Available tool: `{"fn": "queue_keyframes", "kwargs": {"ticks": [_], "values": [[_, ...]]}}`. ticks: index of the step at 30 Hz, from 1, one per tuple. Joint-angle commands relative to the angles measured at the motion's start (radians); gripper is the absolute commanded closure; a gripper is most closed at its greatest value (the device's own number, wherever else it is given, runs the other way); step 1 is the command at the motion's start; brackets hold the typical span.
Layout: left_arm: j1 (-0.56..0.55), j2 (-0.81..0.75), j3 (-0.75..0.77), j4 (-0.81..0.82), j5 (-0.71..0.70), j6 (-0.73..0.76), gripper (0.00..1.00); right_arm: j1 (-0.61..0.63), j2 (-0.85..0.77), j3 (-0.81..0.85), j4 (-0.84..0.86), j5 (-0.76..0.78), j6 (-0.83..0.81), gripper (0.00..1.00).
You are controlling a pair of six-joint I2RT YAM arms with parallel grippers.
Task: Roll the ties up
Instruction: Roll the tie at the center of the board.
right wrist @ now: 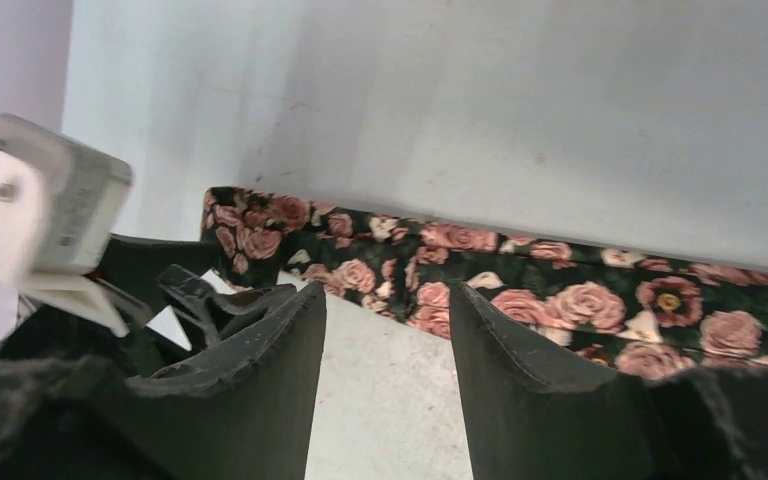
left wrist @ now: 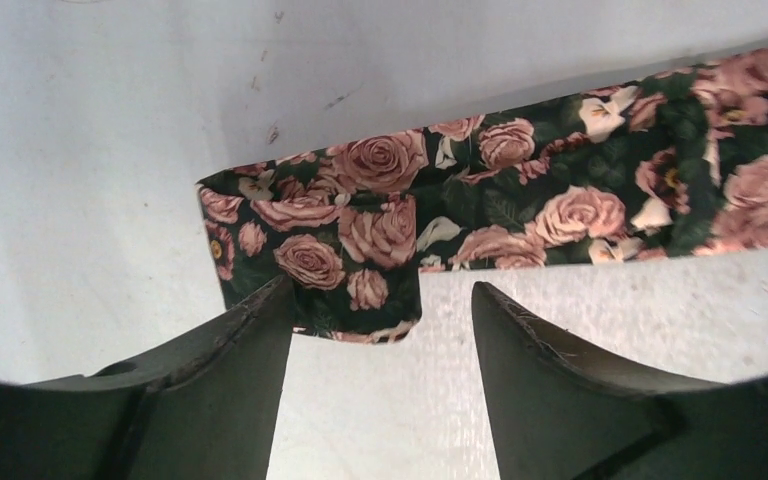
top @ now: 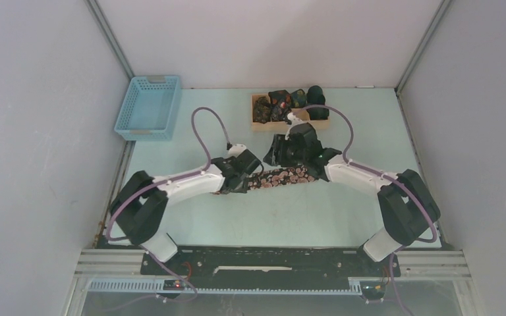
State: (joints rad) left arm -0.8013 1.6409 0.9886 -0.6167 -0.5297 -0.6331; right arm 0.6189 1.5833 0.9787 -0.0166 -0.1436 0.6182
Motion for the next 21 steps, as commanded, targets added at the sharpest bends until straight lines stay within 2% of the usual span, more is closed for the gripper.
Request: {"fn": "queue_keyframes", "kwargs": {"ticks": [1,8,16,21], "values": [[0.016,-0.166,-0.025,0.028,0.041,-0.015,0.28,0.044,0.017,0.001,0.096,-0.053,0.012,0.49],[0.089,-0.366,-0.118,0.008,0.109,-0.006,0.28,0.120,0.046,0.003,0.186,-0.105,0.048,0.49],[0.246,-0.584,-0.329,0.129,0.167,0.033,0.28,0.212,0.168,0.124,0.180,-0.200,0.062,0.51],[0.304,-0.678,-0.429,0.206,0.171,0.038,0.28,0.241,0.249,0.186,0.177,-0.254,0.076,0.56]]}}
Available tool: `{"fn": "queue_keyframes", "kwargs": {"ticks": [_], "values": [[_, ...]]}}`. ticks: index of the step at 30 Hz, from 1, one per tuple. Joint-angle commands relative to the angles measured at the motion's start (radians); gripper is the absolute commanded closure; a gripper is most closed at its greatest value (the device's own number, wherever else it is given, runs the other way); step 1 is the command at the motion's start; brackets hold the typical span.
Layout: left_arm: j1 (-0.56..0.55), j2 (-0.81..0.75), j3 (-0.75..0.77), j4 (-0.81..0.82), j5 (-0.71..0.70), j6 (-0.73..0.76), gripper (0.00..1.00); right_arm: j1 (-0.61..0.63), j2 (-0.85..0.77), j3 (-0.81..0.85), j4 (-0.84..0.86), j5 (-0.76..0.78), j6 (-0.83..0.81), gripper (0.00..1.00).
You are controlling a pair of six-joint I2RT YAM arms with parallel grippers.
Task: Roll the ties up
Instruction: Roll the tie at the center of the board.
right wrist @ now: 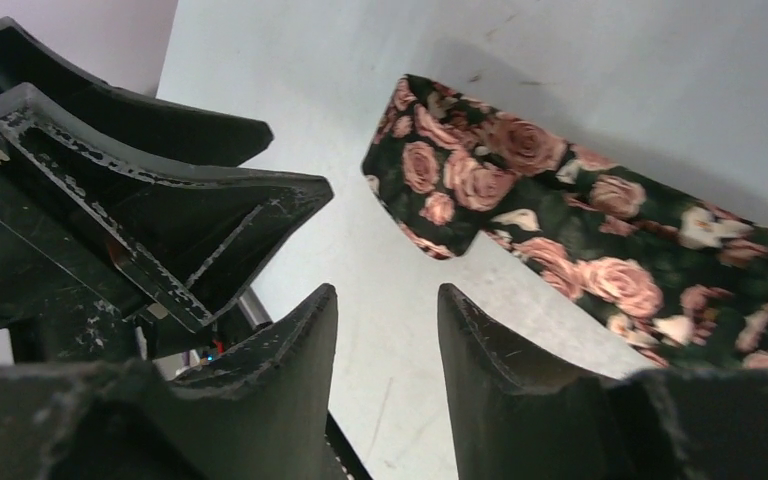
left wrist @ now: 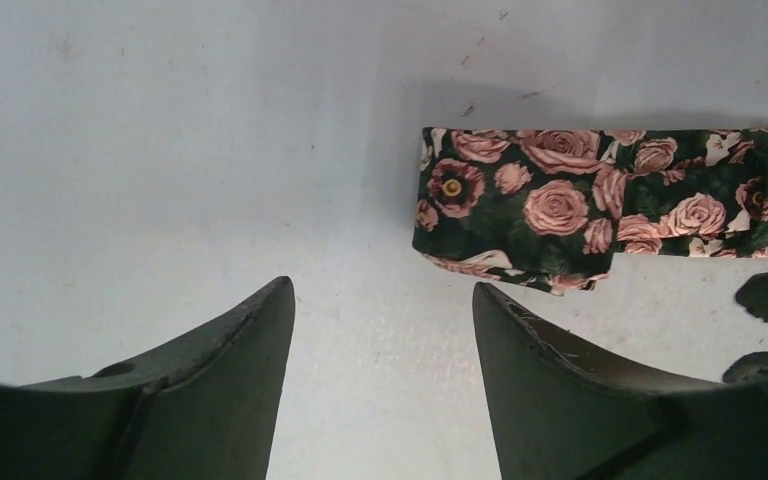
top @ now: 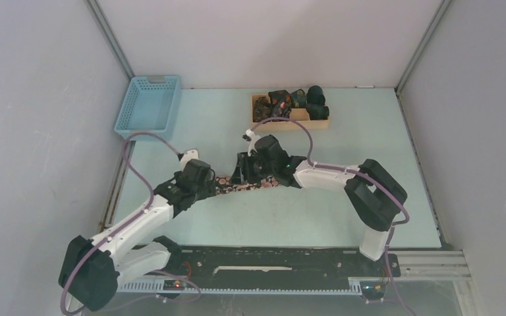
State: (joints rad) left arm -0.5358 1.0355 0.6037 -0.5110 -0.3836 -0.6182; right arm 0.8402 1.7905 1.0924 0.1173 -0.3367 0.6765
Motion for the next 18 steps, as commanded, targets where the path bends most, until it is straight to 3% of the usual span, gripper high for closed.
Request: {"fn": "queue_keyframes", "kwargs": {"ticks": [1,6,18], "values": [[0.056,-0.089,-0.057,0.111,0.048,0.025,0.28,0.025,0.053,0.084,0.041,-0.066,0.019,0.57],[0.167,-0.123,-0.119,0.164,0.177,0.021,0.30,0.035,0.121,0.141,0.022,-0.090,0.032,0.70],[0.216,-0.097,-0.183,0.323,0.291,0.017,0.25,0.013,0.245,0.229,-0.035,-0.068,0.022,0.73]]}}
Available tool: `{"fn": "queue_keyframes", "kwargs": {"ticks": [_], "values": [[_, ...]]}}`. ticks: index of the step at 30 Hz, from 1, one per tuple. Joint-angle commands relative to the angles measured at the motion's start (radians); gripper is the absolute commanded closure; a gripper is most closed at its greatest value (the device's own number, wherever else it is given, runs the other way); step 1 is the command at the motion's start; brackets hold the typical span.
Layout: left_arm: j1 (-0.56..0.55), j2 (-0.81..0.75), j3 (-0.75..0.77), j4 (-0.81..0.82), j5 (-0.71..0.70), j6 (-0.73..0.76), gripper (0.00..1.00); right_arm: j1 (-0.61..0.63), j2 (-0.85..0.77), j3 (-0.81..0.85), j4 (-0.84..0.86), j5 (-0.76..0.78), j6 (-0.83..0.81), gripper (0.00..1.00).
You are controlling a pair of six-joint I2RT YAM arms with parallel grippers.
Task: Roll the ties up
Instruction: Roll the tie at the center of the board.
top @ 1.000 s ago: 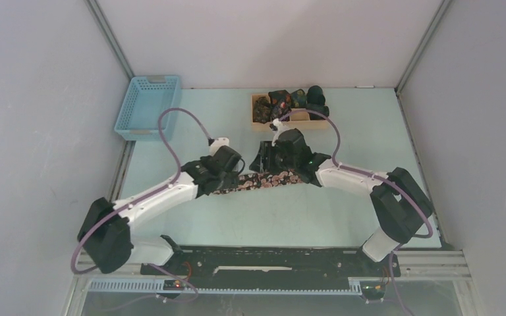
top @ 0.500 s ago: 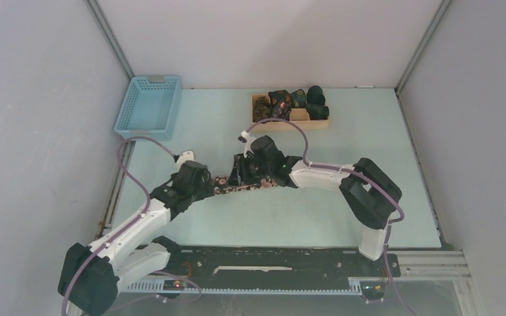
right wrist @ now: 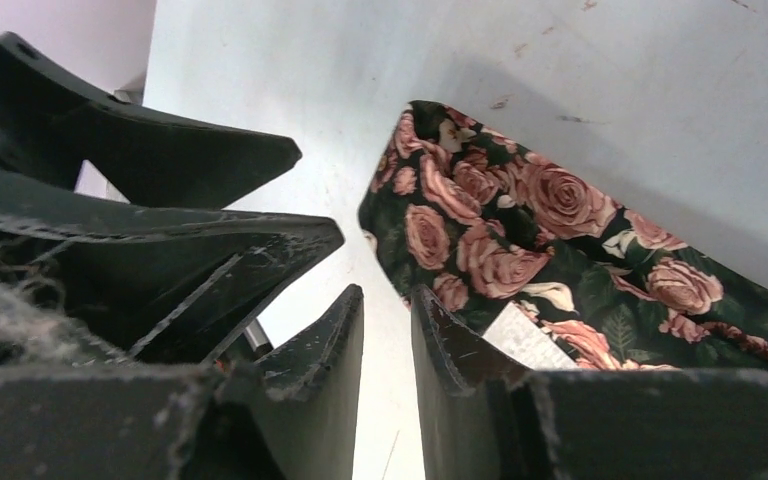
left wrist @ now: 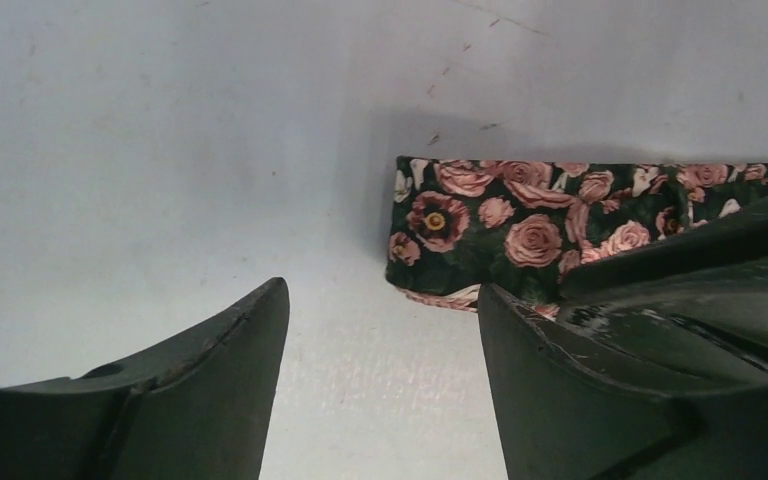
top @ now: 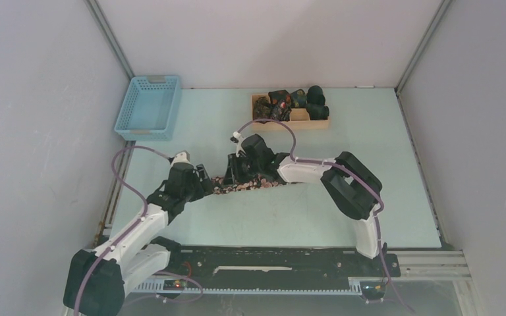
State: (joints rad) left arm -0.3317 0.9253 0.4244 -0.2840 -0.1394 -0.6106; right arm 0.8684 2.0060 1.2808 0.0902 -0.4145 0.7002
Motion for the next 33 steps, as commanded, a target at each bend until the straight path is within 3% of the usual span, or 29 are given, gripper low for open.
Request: {"fn": "queue_keyframes", "kwargs": {"ticks": [1,20,33], "values": [[0.014,0.017,-0.011,0.111,0.054,0.009,0.25,-0.019,0.035,0.041,-0.007,0.012,-0.005,0.73],[0.056,0.201,-0.037,0.355,0.241,-0.020,0.27,-0.053,0.077,0.039,-0.041,0.011,-0.017,0.77],[0.068,0.332,-0.078,0.514,0.357,-0.077,0.45,-0.054,0.082,0.039,-0.037,0.013,-0.018,0.79]]}}
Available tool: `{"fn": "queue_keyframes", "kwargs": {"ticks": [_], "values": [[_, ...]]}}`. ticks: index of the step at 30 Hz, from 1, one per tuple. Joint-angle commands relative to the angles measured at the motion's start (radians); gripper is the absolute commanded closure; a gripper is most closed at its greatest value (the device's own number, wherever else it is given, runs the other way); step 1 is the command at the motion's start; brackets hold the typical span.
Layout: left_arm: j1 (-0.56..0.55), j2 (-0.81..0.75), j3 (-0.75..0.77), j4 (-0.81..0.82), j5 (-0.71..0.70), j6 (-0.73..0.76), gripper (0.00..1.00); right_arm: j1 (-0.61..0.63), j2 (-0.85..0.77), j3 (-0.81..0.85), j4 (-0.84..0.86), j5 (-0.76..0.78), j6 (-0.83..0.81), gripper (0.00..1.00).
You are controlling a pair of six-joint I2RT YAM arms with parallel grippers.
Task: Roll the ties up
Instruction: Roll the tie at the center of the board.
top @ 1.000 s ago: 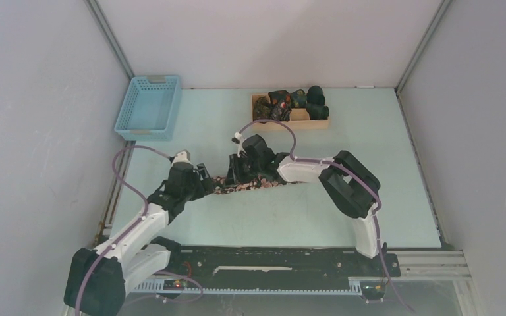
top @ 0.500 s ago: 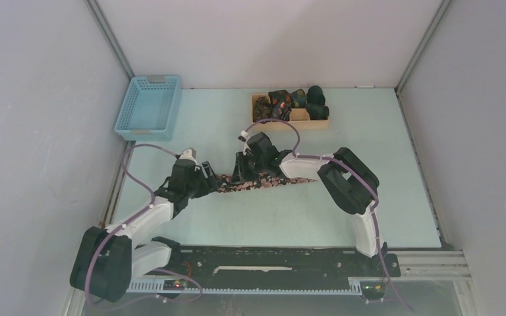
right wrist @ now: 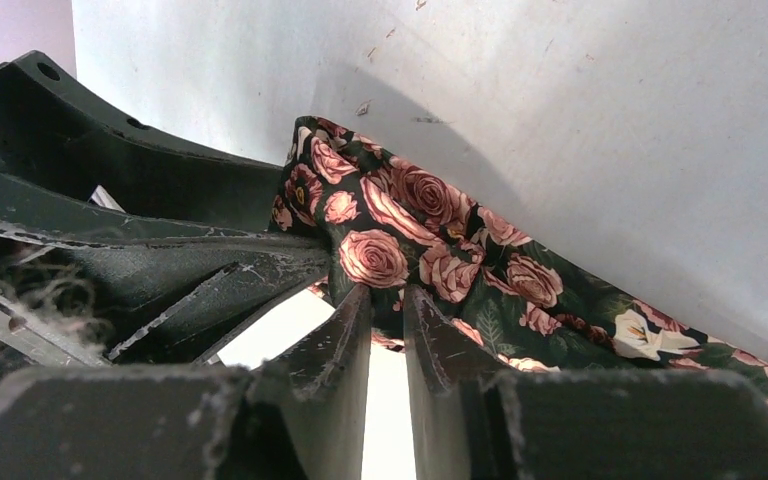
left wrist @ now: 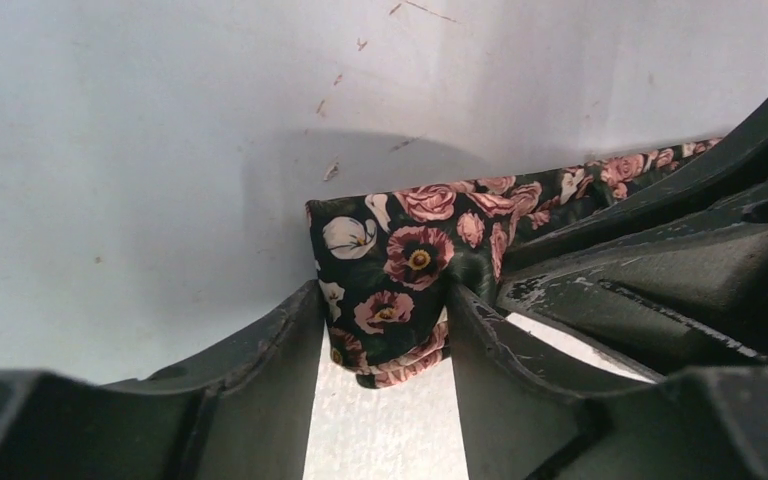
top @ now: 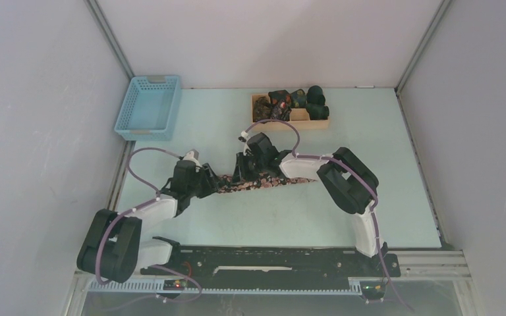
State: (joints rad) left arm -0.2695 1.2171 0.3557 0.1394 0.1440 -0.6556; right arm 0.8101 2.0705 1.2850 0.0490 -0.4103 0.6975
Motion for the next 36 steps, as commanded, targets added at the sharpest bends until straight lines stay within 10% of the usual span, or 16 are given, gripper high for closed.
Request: {"fn": "queue_keyframes", "kwargs": {"ticks": [1,13,21,36], "values": [[0.005,0.049,-0.013,0.104,0.082,-0.041,0.47,0.004,0.017,0.036,0.005,0.009,-0.015,0.79],[-0.002,0.010,-0.026,0.078,0.031,-0.057,0.84,0.000,-0.039,0.033,-0.024,0.017,-0.024,0.77],[-0.071,-0.073,0.048,-0.123,-0.139,0.009,0.88,-0.038,-0.154,-0.035,-0.042,0.090,-0.063,0.58],[-0.240,-0.018,0.293,-0.467,-0.510,0.120,0.89,-0.150,-0.232,-0.162,-0.014,0.077,-0.061,0.59]]}}
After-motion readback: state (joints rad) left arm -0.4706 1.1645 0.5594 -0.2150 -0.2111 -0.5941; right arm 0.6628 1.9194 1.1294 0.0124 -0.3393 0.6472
